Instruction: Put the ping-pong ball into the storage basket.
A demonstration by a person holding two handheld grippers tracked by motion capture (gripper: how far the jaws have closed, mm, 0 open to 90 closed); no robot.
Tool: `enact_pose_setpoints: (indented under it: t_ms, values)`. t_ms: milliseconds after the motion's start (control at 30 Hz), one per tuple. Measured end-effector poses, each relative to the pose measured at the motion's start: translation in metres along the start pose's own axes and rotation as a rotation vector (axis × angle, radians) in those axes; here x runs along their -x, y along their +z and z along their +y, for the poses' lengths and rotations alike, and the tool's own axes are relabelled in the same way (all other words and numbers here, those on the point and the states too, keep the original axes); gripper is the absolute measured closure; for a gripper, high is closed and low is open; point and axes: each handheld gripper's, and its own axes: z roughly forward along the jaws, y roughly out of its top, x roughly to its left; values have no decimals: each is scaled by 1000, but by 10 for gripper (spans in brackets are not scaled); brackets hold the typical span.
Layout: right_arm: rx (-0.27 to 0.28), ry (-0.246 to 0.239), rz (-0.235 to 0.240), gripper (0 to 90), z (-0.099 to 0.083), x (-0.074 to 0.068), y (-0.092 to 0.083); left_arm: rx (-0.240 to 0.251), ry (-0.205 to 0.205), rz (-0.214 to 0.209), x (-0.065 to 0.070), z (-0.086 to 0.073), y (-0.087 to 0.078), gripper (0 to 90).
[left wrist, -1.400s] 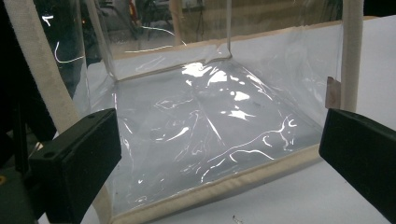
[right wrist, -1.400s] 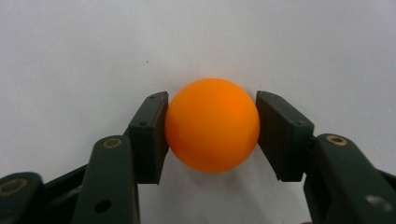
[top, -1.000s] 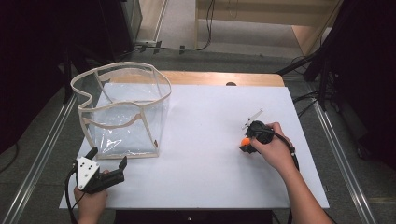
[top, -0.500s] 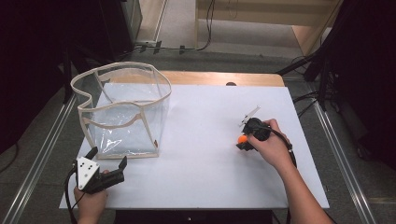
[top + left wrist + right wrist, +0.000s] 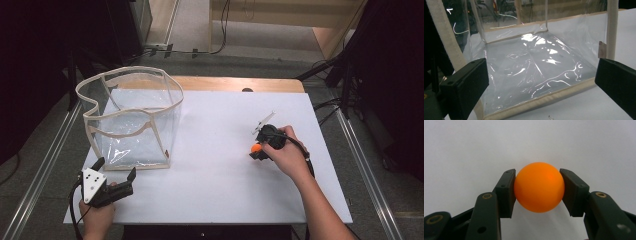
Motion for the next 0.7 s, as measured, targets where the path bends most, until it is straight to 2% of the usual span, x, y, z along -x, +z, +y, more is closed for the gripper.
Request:
enact_pose_setpoints:
  t_ms: [233,700]
  values:
    - [2,-12,0,472,8,-4,0,0,0,0,0,0,0,0]
    - [14,-34,29,472,21,-11,3,0,1,-2,0,0,0,0]
